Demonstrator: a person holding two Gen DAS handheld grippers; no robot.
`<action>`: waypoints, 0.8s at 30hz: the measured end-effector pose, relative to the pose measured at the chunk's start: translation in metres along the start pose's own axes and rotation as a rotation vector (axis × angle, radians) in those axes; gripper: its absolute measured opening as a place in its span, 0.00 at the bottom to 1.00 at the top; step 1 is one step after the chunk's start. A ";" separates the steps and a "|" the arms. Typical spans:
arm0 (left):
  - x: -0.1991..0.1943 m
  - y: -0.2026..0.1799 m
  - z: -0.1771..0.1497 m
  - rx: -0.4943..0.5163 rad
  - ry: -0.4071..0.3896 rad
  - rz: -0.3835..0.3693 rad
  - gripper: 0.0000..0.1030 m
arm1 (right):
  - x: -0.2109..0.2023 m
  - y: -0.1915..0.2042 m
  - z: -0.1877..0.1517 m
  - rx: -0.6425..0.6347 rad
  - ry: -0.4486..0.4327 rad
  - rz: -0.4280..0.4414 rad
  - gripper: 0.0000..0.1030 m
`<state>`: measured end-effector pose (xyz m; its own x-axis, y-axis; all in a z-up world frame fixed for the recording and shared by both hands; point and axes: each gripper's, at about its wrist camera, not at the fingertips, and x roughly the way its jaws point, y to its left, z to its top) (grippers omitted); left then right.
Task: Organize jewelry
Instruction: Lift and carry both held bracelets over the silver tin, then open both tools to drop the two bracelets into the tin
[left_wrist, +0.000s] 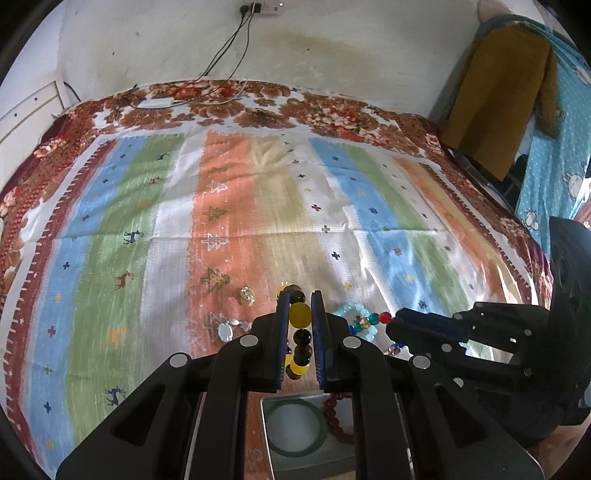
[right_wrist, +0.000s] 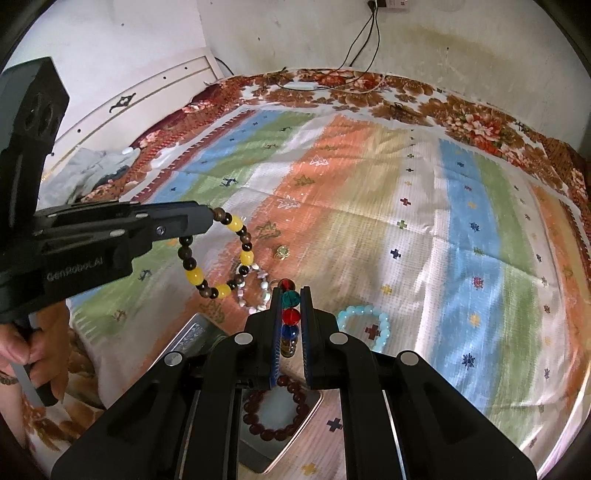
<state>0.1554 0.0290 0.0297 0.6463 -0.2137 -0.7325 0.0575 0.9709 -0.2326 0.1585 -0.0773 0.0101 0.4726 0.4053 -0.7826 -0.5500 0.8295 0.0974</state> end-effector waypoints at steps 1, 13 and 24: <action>-0.002 -0.002 -0.003 0.003 0.000 -0.004 0.11 | -0.001 0.000 -0.001 0.003 -0.003 -0.001 0.10; -0.020 -0.016 -0.033 0.044 -0.008 -0.012 0.11 | -0.014 0.007 -0.019 0.000 -0.009 0.002 0.10; -0.028 -0.024 -0.054 0.051 -0.002 -0.025 0.11 | -0.026 0.015 -0.040 0.004 -0.012 0.036 0.10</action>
<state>0.0949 0.0058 0.0210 0.6455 -0.2380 -0.7258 0.1122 0.9694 -0.2181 0.1102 -0.0907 0.0077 0.4609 0.4394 -0.7710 -0.5640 0.8158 0.1277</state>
